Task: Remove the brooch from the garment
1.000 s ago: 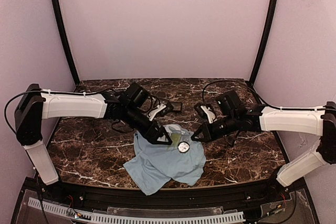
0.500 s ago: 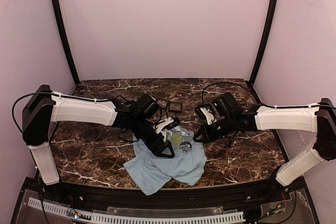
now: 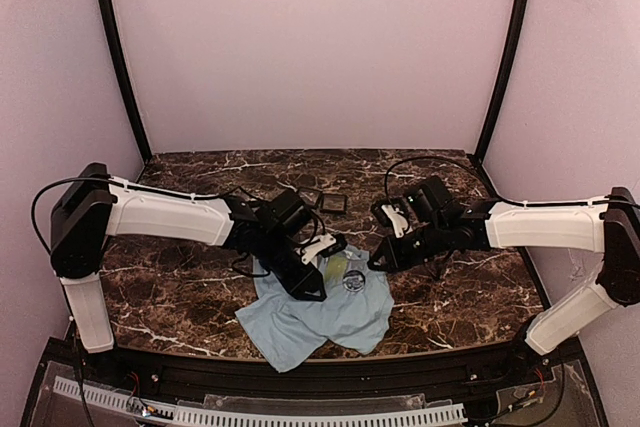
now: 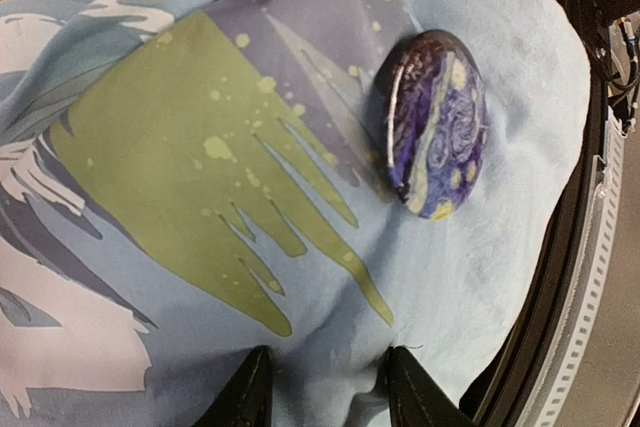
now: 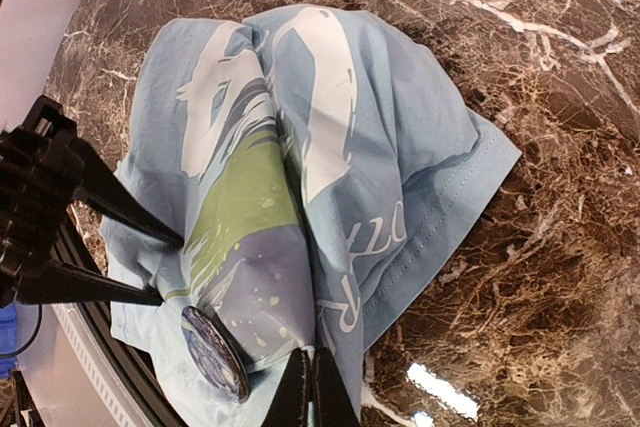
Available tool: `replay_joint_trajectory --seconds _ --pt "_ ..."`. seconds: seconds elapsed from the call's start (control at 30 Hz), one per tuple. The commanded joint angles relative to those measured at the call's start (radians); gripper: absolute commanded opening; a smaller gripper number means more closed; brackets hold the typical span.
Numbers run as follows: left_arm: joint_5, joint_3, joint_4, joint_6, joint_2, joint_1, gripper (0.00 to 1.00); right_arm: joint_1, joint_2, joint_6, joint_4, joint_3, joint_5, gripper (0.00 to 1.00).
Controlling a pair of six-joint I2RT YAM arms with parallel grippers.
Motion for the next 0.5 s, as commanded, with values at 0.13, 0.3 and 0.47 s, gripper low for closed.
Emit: replay_joint_trajectory --seconds 0.13,0.3,0.47 --pt "0.059 0.035 -0.012 -0.025 -0.002 -0.006 0.14 0.004 -0.031 0.019 0.02 0.014 0.058 0.0" --pt "0.11 0.036 0.005 -0.041 -0.031 -0.004 0.01 0.002 -0.056 0.022 -0.005 0.024 0.095 0.05" --pt "0.154 0.033 0.018 -0.041 -0.088 0.018 0.01 0.002 -0.082 0.019 -0.048 0.053 0.136 0.23"
